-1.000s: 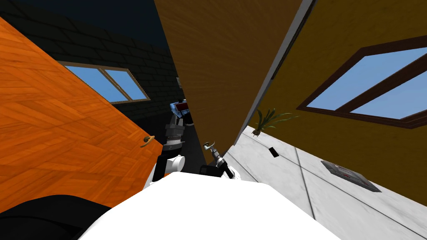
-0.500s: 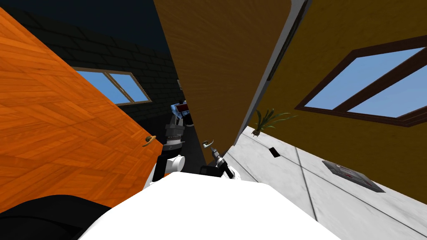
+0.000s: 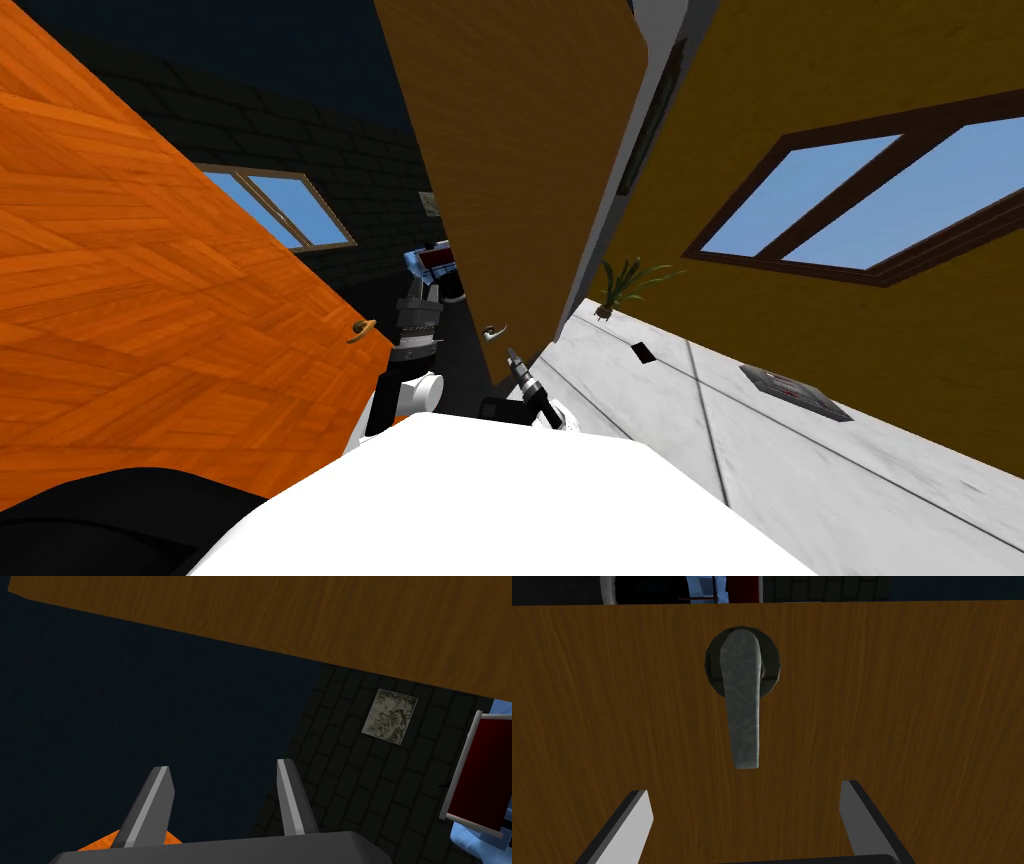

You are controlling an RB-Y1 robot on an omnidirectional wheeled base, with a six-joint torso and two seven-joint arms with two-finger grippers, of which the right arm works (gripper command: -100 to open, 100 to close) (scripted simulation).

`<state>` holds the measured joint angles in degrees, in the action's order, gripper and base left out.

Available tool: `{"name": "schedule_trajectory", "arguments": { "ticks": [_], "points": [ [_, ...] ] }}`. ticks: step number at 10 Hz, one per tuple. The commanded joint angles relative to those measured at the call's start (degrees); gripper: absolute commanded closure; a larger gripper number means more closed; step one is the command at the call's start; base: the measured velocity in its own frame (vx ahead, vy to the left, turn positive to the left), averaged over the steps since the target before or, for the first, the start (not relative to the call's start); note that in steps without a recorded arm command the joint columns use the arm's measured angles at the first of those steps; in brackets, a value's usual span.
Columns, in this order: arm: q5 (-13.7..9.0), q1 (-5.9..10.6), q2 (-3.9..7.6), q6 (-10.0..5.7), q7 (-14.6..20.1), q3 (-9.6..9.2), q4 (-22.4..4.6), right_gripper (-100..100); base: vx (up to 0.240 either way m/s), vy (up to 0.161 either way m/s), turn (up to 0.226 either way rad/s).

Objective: Push the door open

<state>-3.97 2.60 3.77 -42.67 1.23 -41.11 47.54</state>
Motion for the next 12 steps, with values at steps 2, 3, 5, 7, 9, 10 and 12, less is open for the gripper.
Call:
{"name": "schedule_trajectory", "arguments": {
  "ticks": [2,3,5,7,9,10,12],
  "points": [
    [-0.02,0.20,0.18,-0.10,-0.12,0.34,-0.33,-100,0.095,0.082,0.028],
    [-0.03,0.31,0.13,-0.16,-0.18,0.54,-0.52,-100,0.140,0.140,0.021],
    [-0.04,0.49,-0.15,-0.24,-0.29,0.84,-0.81,-100,0.179,0.150,0.018],
    [-0.06,0.70,-0.85,-0.35,-0.42,1.22,-1.17,-100,0.189,0.118,0.033],
    [-0.05,0.62,-0.59,-0.31,-0.36,1.09,-1.02,100,0.028,0.023,-0.001],
    [-0.05,0.62,-0.59,-0.31,-0.36,1.09,-1.02,100,-0.019,-0.021,0.003],
    [-0.05,0.62,-0.59,-0.31,-0.36,1.09,-1.02,100,-0.020,-0.016,0.001]
  ]
}}
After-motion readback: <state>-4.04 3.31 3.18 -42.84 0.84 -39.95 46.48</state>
